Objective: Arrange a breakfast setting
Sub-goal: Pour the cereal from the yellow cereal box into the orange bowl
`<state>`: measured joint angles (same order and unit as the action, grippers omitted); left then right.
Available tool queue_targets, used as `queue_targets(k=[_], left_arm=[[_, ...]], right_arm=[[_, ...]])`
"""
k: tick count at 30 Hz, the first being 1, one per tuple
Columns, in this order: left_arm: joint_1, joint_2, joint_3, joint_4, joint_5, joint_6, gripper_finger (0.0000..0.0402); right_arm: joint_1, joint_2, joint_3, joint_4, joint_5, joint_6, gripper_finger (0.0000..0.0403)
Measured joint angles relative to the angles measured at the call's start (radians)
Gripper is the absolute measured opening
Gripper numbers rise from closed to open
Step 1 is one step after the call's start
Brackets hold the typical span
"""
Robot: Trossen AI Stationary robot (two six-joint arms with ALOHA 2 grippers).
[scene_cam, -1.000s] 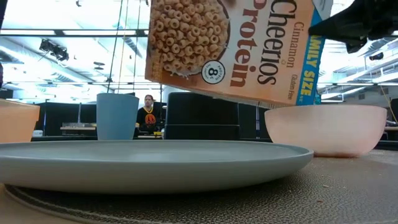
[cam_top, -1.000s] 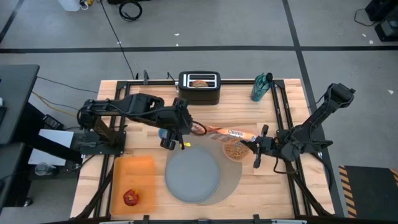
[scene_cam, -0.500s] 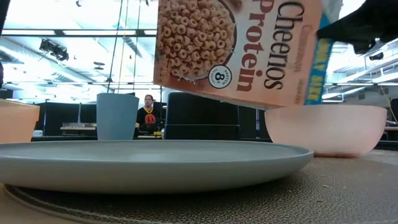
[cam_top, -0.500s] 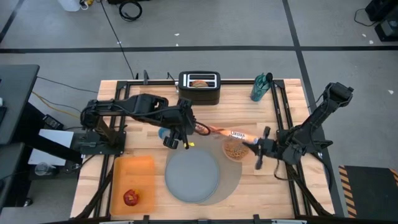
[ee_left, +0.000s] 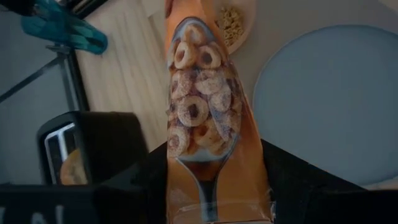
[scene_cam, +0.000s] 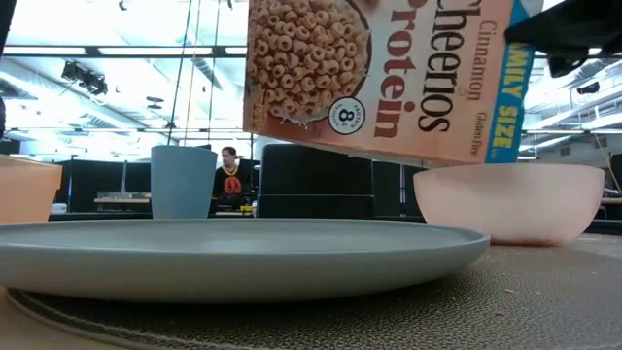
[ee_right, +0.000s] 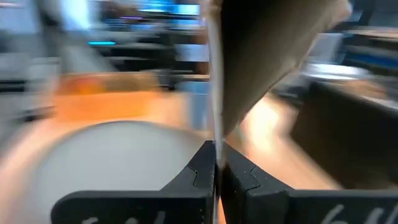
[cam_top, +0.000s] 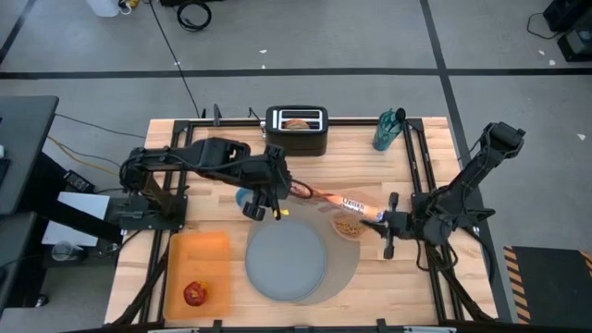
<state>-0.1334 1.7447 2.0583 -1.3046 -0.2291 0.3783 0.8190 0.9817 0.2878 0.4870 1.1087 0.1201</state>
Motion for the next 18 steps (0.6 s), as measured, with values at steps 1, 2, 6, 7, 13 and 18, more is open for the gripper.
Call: queue_targets(k=[1, 2, 6, 7, 13, 18], left_arm=[[0.000, 0.000, 0.000, 0.000, -0.009, -0.001, 0.0205], [0.000, 0.000, 0.000, -0.001, -0.012, -0.002, 0.0205], [-0.001, 0.001, 0.000, -0.007, -0.004, -0.001, 0.0200], [-0.002, 0.001, 0.000, -0.006, -0.011, -0.003, 0.0199], [-0.002, 0.001, 0.000, -0.004, -0.011, -0.004, 0.0196], [-0.002, 0.001, 0.000, -0.008, -0.003, -0.005, 0.0194]], right_arm=[[0.001, 0.000, 0.000, -0.009, 0.060, 0.012, 0.0015], [0.001, 0.000, 0.000, -0.005, 0.052, 0.007, 0.0014], [0.006, 0.000, 0.000, 0.005, 0.051, -0.010, 0.0014], [0.008, 0.000, 0.000, 0.002, 0.085, -0.001, 0.0014], [0.011, 0.000, 0.000, 0.007, 0.101, 0.002, 0.0015], [0.012, 0.000, 0.000, 0.003, 0.072, -0.008, 0.0014]])
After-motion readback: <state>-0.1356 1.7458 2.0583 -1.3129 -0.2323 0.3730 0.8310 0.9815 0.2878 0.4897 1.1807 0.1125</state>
